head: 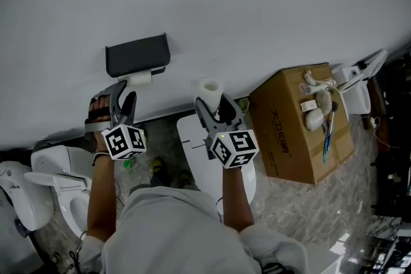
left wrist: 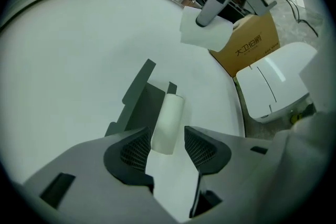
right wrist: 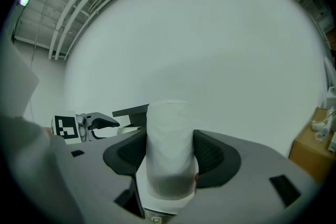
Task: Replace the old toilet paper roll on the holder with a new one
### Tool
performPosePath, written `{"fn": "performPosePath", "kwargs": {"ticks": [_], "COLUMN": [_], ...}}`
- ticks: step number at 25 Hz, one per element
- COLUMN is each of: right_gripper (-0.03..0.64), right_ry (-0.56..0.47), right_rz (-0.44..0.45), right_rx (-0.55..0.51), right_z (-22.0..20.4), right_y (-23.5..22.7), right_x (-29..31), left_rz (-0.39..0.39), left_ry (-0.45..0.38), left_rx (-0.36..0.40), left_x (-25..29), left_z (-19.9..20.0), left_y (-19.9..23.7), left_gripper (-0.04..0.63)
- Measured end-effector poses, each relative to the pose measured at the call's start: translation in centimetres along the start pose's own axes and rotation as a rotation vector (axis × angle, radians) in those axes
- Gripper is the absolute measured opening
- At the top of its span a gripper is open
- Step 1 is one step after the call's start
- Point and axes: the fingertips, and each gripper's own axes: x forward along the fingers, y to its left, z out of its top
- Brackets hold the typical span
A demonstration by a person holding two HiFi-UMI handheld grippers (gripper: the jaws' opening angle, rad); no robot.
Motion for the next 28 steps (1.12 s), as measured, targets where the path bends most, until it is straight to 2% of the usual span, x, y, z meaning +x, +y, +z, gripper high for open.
{"fn": "performPosePath", "kwargs": {"ticks": [7,13,17,28], "right_gripper": [0.279,0.279,0.279,0.279], "right_ry": [0.001,0.006,0.011,0.014], "right_rz": [-0.027,-0.053,-0.072,-0.115], "right_rx": [0.001,0.000,0.000,0.017], "right_z": [0.1,0.3,0.0,-0.5], "right_y": [-1.1,-1.8,-2.5,-4.0], "right_x": [-0.4,-1.0,-1.6,-3.2], "left_rz": [-0.001,-0.004,0.027,0.021], "left_ry": [0.032,0.056,0.064,0.011], "left_rx": [0.078,0.095,0.127,0.151], "left_x": [1.6,2.9,3.6,4.8], "left_z": [0.1,-0.2,-0.2,2.4], "left_y": [-0.4,-0.5,-0.2,-0.5], "left_gripper": [0.215,0.227,0.225,0.204]}}
